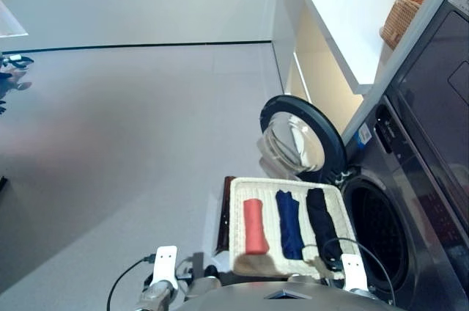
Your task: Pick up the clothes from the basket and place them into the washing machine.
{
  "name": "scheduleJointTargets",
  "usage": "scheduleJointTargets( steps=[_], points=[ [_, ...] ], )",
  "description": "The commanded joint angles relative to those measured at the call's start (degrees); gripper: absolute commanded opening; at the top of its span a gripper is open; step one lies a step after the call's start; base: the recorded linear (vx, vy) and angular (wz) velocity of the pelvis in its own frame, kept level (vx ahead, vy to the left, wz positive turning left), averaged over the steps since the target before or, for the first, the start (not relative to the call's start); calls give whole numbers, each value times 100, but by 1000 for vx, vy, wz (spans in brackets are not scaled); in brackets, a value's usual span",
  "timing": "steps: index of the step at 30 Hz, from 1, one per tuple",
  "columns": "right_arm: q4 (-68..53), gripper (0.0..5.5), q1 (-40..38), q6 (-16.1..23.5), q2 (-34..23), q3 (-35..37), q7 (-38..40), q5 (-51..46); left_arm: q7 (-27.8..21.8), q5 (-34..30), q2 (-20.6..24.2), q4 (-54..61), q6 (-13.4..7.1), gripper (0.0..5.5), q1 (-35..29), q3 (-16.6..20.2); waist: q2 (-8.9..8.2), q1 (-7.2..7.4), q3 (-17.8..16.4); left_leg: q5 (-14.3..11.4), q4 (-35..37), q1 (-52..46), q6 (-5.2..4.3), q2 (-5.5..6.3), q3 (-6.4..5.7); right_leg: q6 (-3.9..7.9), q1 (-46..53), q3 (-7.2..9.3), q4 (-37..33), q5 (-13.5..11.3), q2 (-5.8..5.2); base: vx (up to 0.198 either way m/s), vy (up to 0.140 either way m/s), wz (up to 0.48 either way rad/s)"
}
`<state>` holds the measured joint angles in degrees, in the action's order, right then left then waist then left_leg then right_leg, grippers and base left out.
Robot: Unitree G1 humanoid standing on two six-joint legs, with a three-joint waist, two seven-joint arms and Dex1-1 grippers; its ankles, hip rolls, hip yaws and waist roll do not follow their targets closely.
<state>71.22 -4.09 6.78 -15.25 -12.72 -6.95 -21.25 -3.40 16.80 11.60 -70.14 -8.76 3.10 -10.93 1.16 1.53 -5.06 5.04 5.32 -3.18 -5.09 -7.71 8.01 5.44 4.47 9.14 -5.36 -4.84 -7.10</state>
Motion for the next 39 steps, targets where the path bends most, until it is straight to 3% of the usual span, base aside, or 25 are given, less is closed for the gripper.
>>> scheduleJointTargets(
  steps=[1, 14, 17, 19, 23, 27, 31, 36, 39],
  points=[
    [79, 550, 473, 141, -108, 157, -8, -86, -58, 16, -85, -252, -163, 550, -465, -131, -84, 96, -405, -513, -32, -361, 6, 197, -133, 235, 374, 54, 91, 600, -358, 0, 0, 0],
    [-77, 550, 522, 223, -125, 15, 204, 208, 11, 523, -121, 16, -230, 550, -532, -83, -97, 87, -397, -528, -32, -374, 32, 222, -147, 244, 382, 38, 105, 591, -369, 0, 0, 0],
    [-415, 550, 508, 280, -133, -48, 296, 230, 57, 750, -138, 511, -305, 550, -556, -169, -99, 111, -464, -506, -32, -350, 36, 221, -164, 237, 341, 14, 142, 602, -359, 0, 0, 0],
    [-911, 550, 439, 310, -186, -16, 368, 108, 100, 1077, -122, 1446, -358, 550, -480, -306, -87, 128, -536, -483, -32, -303, 42, 220, -178, 237, 270, -19, 192, 608, -352, 0, 0, 0],
    [-2220, 550, 502, 412, -351, -57, 644, -48, 243, 1587, 35, 3074, -455, 550, -569, -676, -30, 182, -956, -394, -255, 86, 44, 199, -225, 221, -174, -125, 461, 588, -355, -166, -1, -16],
    [-4098, 550, 637, 691, -536, -154, 881, -603, 690, 1510, 223, 4227, -577, 550, -1013, -1084, -21, 267, -1489, -387, -740, 747, -2, 209, -242, 178, -694, -275, 564, 467, -358, -149, -26, -75],
    [-5209, 550, 932, 982, -646, -291, 1203, -432, 1072, 1300, 168, 4522, -690, 550, -1487, -1357, -47, 297, -1763, -374, -904, 1134, -16, 190, -192, 170, -1187, -401, 756, 416, -348, -140, -23, -100],
    [-6609, 550, 1622, 1198, -716, -577, 1625, -20, 1724, 880, 119, 4663, -818, 550, -2243, -1645, -170, 343, -2208, -416, -1307, 1745, -11, 100, -95, 207, -2117, -633, 1438, 476, -233, -148, -23, -257],
    [-7427, 550, 2026, 1260, -718, -835, 1769, 212, 2091, 855, 19, 4539, -849, 550, -2656, -1680, -283, 408, -2460, -509, -1780, 2267, -20, -4, -169, 205, -2740, -734, 2040, 588, -182, -135, -47, -115]
  ],
)
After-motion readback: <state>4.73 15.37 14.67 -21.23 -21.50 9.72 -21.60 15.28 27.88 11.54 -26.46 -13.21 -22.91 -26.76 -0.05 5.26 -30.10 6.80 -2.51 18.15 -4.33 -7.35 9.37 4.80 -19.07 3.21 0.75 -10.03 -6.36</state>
